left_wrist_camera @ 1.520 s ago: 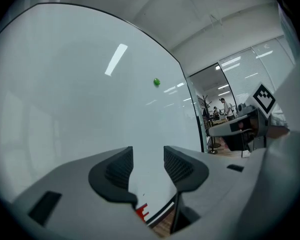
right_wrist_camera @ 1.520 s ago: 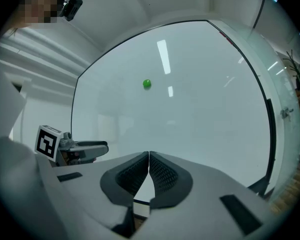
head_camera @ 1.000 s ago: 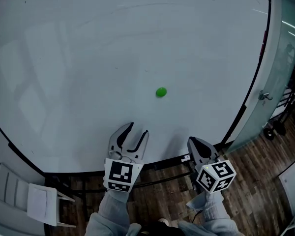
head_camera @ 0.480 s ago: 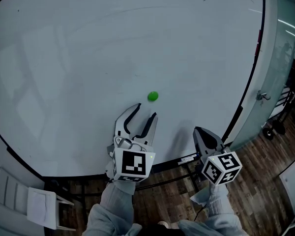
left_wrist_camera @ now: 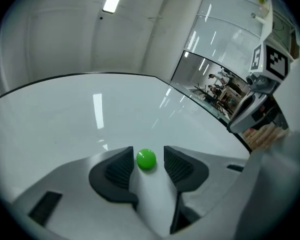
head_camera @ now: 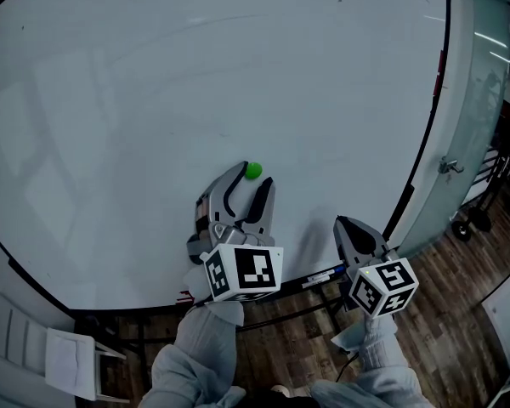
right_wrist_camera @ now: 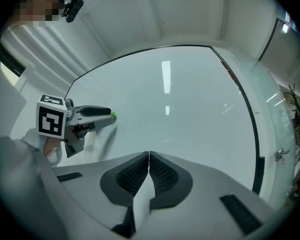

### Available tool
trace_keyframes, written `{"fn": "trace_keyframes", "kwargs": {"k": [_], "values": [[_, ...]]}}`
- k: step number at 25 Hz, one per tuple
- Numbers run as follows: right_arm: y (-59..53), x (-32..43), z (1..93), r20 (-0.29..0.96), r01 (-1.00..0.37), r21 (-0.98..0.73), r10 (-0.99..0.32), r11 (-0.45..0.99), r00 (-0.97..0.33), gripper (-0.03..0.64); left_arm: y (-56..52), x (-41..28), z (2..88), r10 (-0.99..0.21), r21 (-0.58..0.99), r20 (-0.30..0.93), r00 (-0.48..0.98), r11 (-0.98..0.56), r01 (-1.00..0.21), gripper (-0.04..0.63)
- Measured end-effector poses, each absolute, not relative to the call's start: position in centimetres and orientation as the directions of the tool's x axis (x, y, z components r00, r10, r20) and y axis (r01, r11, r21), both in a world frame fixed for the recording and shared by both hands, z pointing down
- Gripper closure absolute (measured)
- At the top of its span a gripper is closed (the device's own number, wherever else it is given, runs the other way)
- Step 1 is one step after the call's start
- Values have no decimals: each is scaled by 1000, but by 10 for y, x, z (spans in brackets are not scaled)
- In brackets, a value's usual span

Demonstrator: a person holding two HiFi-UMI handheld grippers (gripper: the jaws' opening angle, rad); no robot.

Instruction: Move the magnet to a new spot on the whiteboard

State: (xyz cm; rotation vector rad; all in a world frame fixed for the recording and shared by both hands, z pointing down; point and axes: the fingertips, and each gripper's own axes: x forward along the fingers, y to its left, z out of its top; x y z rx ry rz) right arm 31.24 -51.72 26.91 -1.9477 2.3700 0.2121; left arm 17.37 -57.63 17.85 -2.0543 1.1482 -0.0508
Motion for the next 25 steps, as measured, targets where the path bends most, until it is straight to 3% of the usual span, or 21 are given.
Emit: {"fn": "trace_keyframes", "kwargs": {"k": [7,10,12,25], "values": [[-520,317,270,-138,-980,64,-971,188,-195,588,-583,175,180,-776,-691,-337,532,-180,-700,408],[-522,318,272,-136,-980,61,-971,192,-198,588,-583,174,179,-776,-682,-350,525,-173,-711,411],[-523,318,273,-136,-980,54,-971,193,-199,588,-584,172,177,-779,-673,-361,513,-163,-722,459],[-524,320,276,-145,-980,37,-969,196,-200,588,-585,170,176,-780,-656,-365,509,-173,-734,469]]}}
